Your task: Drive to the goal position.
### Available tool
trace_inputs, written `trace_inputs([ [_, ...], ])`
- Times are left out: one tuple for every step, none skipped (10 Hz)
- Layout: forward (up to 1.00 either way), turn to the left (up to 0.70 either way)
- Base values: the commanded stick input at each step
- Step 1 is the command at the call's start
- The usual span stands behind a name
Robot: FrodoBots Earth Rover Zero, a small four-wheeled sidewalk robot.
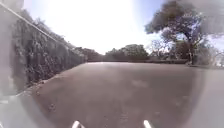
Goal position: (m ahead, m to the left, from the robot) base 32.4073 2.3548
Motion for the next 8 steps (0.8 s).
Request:
trace_inputs([
  [1.00, 0.37],
  [1.00, 0.23],
  [1.00, 0.09],
  [1.00, 0.00],
  [1.00, 0.00],
  [1.00, 0.00],
  [1.00, 0.00],
  [1.00, 0.00],
])
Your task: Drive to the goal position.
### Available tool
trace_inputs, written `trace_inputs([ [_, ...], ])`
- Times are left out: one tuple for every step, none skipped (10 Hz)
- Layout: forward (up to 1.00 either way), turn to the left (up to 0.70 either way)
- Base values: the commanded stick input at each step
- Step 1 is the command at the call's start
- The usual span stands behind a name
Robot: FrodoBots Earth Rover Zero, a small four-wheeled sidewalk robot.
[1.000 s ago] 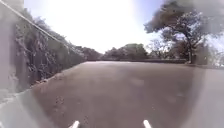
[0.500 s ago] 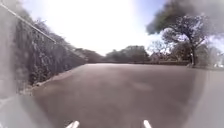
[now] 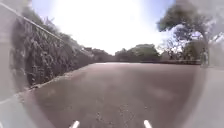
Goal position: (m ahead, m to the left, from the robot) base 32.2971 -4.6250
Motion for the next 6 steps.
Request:
trace_inputs([
  [1.00, 0.00],
  [1.00, 0.07],
  [1.00, 0.16],
  [1.00, 0.00],
  [1.00, 0.00],
  [1.00, 0.00],
])
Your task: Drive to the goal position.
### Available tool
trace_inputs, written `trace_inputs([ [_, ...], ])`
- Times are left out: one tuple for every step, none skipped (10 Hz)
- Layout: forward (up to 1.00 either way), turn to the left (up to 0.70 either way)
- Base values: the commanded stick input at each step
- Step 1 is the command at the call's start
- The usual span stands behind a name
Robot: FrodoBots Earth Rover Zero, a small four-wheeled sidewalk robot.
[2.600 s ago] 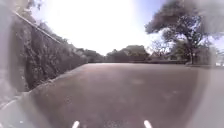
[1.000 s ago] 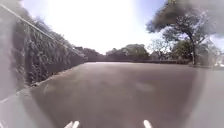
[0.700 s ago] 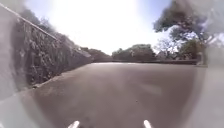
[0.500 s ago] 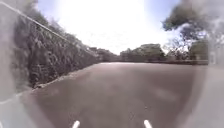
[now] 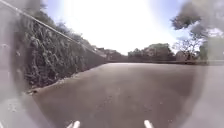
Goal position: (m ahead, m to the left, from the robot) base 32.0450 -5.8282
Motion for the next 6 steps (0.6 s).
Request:
trace_inputs([
  [1.00, 0.00],
  [1.00, 0.00],
  [1.00, 0.00],
  [1.00, 0.00],
  [1.00, 0.00],
  [1.00, 0.00],
])
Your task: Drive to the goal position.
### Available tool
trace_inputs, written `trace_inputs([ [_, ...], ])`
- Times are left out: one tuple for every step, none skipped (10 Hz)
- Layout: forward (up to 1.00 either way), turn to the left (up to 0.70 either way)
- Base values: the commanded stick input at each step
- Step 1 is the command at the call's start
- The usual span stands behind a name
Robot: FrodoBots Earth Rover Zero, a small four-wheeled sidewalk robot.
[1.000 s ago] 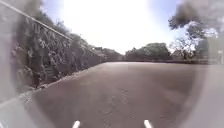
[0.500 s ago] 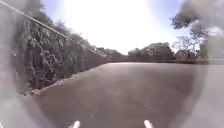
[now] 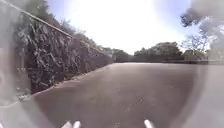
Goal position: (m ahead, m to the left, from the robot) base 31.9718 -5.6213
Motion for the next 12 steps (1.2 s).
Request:
trace_inputs([
  [1.00, 0.00],
  [1.00, 0.00],
  [1.00, 0.00],
  [1.00, -0.35],
  [1.00, -0.29],
  [1.00, -0.01],
  [1.00, -0.15],
  [1.00, -0.28],
  [1.00, 0.00],
  [1.00, 0.00],
  [1.00, 0.00],
  [1.00, -0.21],
])
